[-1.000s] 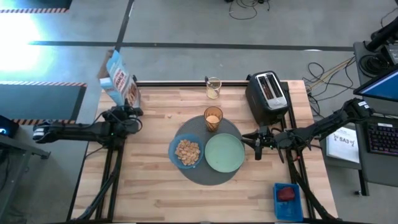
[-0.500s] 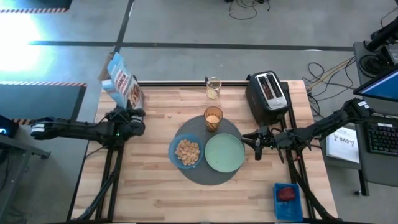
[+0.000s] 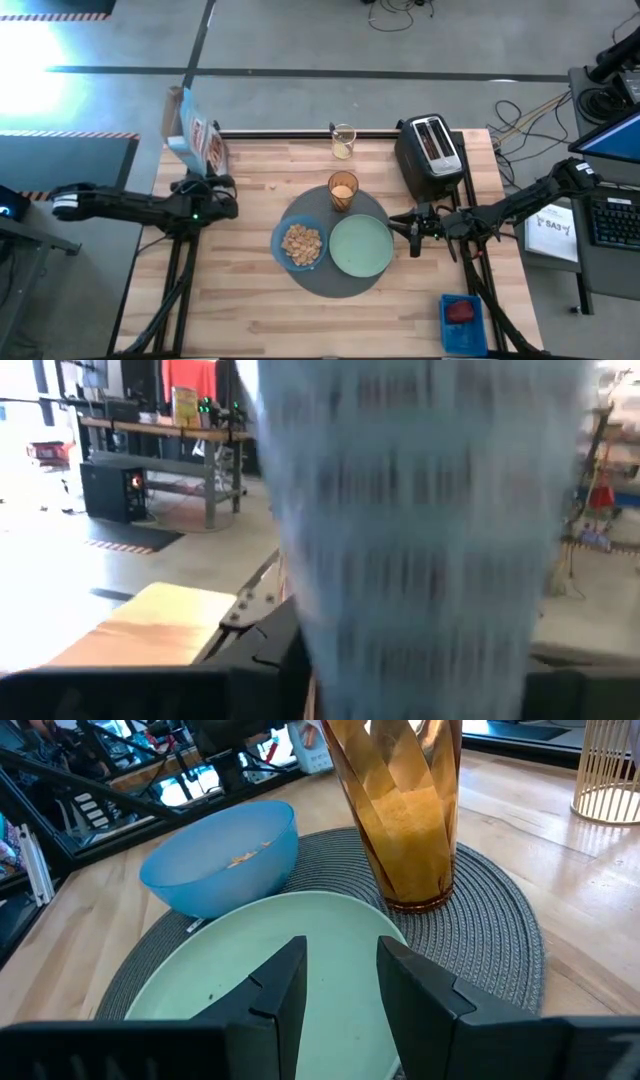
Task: Arrange a breakfast setting
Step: Pour the cereal from the cereal box into the blue bowl, then put the toasted bread on the light green plate from the toaster
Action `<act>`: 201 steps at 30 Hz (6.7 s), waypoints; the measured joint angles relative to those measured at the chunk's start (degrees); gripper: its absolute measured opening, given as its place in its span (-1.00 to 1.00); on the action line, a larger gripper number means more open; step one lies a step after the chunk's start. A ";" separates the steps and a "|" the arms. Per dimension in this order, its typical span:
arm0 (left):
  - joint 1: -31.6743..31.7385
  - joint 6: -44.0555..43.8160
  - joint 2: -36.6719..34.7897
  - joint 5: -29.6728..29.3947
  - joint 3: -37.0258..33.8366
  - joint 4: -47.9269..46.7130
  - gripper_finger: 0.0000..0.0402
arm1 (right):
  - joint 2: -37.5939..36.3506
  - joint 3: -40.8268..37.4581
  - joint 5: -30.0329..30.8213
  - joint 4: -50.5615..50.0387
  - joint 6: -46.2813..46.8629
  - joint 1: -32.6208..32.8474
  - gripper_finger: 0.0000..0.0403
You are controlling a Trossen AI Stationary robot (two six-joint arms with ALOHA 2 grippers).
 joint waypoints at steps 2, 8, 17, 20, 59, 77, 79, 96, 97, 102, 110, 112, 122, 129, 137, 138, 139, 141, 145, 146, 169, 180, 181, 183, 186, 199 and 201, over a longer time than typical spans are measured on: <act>0.00 -0.01 1.22 0.75 -0.05 0.45 -0.39 | 0.00 0.00 -0.01 -0.01 0.00 0.01 -0.43; 0.00 -0.01 3.82 0.84 -0.03 1.78 -0.18 | 0.00 0.00 -0.01 0.00 0.01 -0.01 -0.43; 0.01 0.28 4.40 10.61 -0.01 2.77 0.06 | 0.00 0.00 0.00 0.00 0.00 0.00 -0.43; -0.02 0.50 4.59 15.84 0.03 3.13 0.09 | 0.00 0.00 0.00 -0.02 0.00 0.00 -0.43; 1.36 -10.43 5.12 36.86 -0.47 2.18 0.05 | 0.00 0.00 -0.01 -0.01 0.00 0.00 -0.43; 1.64 -2.80 7.01 44.49 0.86 2.45 -0.02 | 0.00 -0.02 -0.01 0.00 0.00 0.01 -0.43; 1.64 -3.04 7.01 45.50 1.35 1.61 -0.01 | 0.00 0.00 -0.01 -0.02 0.00 0.00 -0.43; 1.58 -4.73 7.46 44.31 1.38 0.74 -0.07 | 0.00 0.00 0.00 -0.01 0.00 0.01 -0.43; 1.57 -4.47 7.44 44.69 1.43 0.81 -0.06 | 0.00 0.00 -0.01 -0.01 0.00 0.01 -0.43; 1.55 -3.88 7.46 46.32 1.43 1.37 0.05 | 0.00 0.00 -0.01 0.00 0.00 0.01 -0.43; 1.51 -3.04 7.46 49.01 1.43 1.30 0.26 | 0.00 0.00 -0.01 0.00 0.00 0.01 -0.43; 1.51 -3.02 7.46 49.73 1.92 0.68 0.31 | -0.01 0.00 0.00 -0.01 0.00 0.00 -0.43; 0.77 -3.06 6.95 62.54 9.21 -11.00 0.38 | 0.00 -0.02 -0.01 0.00 0.00 -0.01 -0.43; -4.03 -3.86 4.26 61.97 15.28 -18.38 0.35 | -0.02 0.00 0.01 0.00 0.00 -0.01 -0.43; -20.03 -12.04 2.41 52.60 21.18 -22.95 0.35 | -0.01 0.00 0.00 -0.01 0.00 0.00 -0.43; -22.94 -13.57 2.48 50.92 21.52 -23.13 0.35 | -0.01 0.00 -0.01 -0.02 0.00 0.01 -0.43; -26.02 -15.19 2.60 48.57 21.77 -23.22 0.35 | 0.00 0.00 -0.01 0.00 0.00 -0.01 -0.43; -32.76 -18.95 3.04 42.80 22.07 -23.04 0.35 | 0.00 0.00 -0.01 -0.02 0.00 0.01 -0.43; -46.14 -19.30 5.09 28.87 21.90 -19.19 0.34 | -0.01 0.00 0.00 -0.01 0.00 0.00 -0.43; -48.87 -17.85 5.83 25.64 21.82 -17.43 0.34 | 0.00 0.00 0.00 -0.01 0.00 0.00 -0.43; -59.68 9.20 24.46 -0.33 34.59 -10.14 0.34 | 0.00 0.00 -0.03 0.00 0.00 0.00 -0.43; -58.24 7.45 23.62 0.19 34.94 -10.42 0.34 | -0.02 -0.02 0.17 -0.01 0.00 -0.33 -0.43; -58.25 7.45 23.38 0.19 34.82 -10.40 0.34 | -0.02 0.00 0.45 0.00 0.00 -0.60 -0.43; -58.25 7.43 22.98 0.14 34.59 -10.35 0.34 | -0.02 0.00 1.09 0.00 0.00 -0.75 -0.43; -58.25 7.44 22.39 0.12 33.98 -10.48 0.34 | -0.02 -0.02 1.08 0.00 0.00 -0.71 -0.43; -57.06 5.71 20.82 0.14 32.25 -10.76 0.34 | 0.00 1.20 0.38 1.99 6.35 -0.78 -0.43; -56.83 5.46 20.90 0.14 32.18 -10.76 0.34 | -0.02 1.74 0.70 1.97 4.42 -0.82 -0.43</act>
